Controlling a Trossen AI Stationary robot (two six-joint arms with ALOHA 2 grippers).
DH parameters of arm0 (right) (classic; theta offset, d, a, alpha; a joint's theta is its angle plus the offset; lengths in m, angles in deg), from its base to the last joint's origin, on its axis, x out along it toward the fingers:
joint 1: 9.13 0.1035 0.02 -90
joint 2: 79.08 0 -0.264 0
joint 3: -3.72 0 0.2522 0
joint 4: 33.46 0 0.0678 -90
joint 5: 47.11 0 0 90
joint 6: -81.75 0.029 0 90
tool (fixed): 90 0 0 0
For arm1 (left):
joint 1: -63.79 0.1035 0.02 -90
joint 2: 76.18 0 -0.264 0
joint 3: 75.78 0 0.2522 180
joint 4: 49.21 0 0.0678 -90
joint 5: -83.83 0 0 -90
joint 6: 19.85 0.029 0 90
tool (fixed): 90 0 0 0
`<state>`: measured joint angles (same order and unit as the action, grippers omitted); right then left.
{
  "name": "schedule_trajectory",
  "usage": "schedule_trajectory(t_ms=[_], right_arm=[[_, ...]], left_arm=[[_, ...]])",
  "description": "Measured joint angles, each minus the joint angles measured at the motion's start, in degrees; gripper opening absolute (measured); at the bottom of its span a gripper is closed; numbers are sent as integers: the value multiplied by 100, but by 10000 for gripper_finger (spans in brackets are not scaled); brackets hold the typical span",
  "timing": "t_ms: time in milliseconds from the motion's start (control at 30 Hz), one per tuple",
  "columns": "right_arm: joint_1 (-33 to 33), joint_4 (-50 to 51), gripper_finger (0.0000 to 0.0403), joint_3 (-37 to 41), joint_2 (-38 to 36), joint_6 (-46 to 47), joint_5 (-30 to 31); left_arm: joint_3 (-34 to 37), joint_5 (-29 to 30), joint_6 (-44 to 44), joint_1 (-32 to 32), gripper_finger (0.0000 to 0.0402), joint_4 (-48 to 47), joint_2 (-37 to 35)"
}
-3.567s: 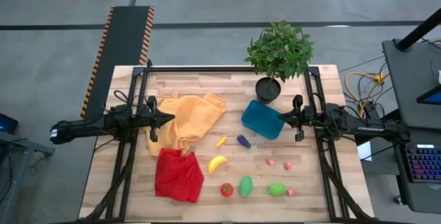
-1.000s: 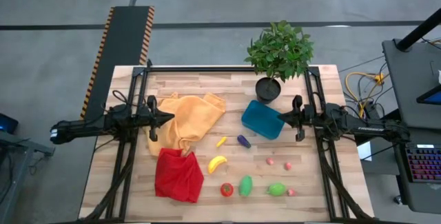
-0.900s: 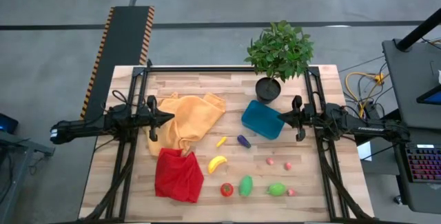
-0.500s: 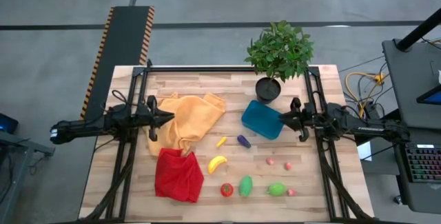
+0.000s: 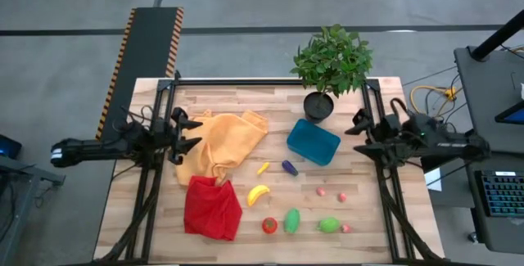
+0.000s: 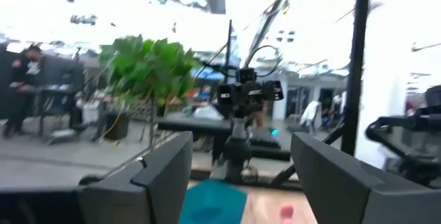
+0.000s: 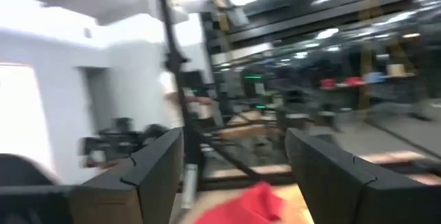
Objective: Pick and placing Produce into tupperware
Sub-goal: Put the eggplant into the blue bin
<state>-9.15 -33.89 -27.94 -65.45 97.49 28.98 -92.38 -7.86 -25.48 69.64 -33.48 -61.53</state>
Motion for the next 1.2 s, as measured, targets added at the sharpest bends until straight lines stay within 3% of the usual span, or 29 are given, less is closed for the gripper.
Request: schedule_trajectory(t_ms=[233,367,467,600,733,1033,1200], right_arm=[[1126,214,239,-1251,1605,-653,321],[1573,2547,238,-2273,2608,-834,1673],[1697,4559,240,-2954,3438,-93,2744],[1699,5768,245,-3628,4431,951,2756],[1703,5925,248,-4157,5308,1129,2362],[1701,5939,239,-5382,7156,1336,2372],[1701,6107,230,-5831,7894,1963,3397]], left_arm=[[-108,-34,44,4,235,351,528],[-100,-34,50,4,235,509,694],[-91,-34,110,4,235,618,747],[-87,-31,469,4,235,608,732],[-86,-18,496,4,235,610,722],[-86,4,497,4,235,616,720],[-86,1,490,4,235,604,731]])
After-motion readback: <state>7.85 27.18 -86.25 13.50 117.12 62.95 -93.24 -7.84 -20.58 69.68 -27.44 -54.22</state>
